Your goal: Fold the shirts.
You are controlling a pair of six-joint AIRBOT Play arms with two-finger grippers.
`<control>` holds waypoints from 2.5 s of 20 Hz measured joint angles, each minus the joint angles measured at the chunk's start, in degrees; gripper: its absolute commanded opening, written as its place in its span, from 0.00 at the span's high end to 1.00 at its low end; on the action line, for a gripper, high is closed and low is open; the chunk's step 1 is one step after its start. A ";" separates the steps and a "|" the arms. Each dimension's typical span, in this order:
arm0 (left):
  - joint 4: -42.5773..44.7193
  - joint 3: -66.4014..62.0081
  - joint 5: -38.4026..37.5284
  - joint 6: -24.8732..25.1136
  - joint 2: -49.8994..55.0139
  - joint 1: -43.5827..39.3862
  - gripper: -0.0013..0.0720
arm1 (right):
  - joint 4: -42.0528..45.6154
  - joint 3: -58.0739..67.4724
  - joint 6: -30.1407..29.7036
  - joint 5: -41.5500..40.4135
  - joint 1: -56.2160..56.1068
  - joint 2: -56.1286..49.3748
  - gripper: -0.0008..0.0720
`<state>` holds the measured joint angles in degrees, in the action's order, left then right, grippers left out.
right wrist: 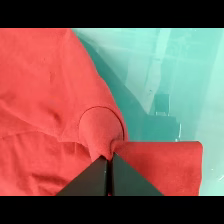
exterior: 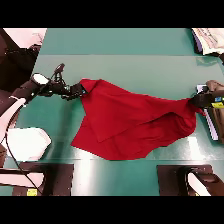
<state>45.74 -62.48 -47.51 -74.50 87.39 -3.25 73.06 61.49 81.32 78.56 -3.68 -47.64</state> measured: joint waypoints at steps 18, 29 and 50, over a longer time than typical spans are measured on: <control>-2.99 -1.73 15.17 -2.58 3.23 0.00 0.95 | 0.00 0.00 1.53 -0.31 0.00 0.00 0.97; -3.80 -26.49 6.67 8.13 -14.03 -0.02 0.95 | 6.75 21.16 -0.26 -5.07 0.00 -5.09 0.97; 24.59 -14.05 -22.86 3.02 -28.72 0.74 0.95 | 5.11 5.29 -1.38 8.72 -0.02 8.35 0.72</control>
<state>70.32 -76.53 -70.37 -71.48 58.67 -2.50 78.17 66.78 79.94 87.29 -3.70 -39.29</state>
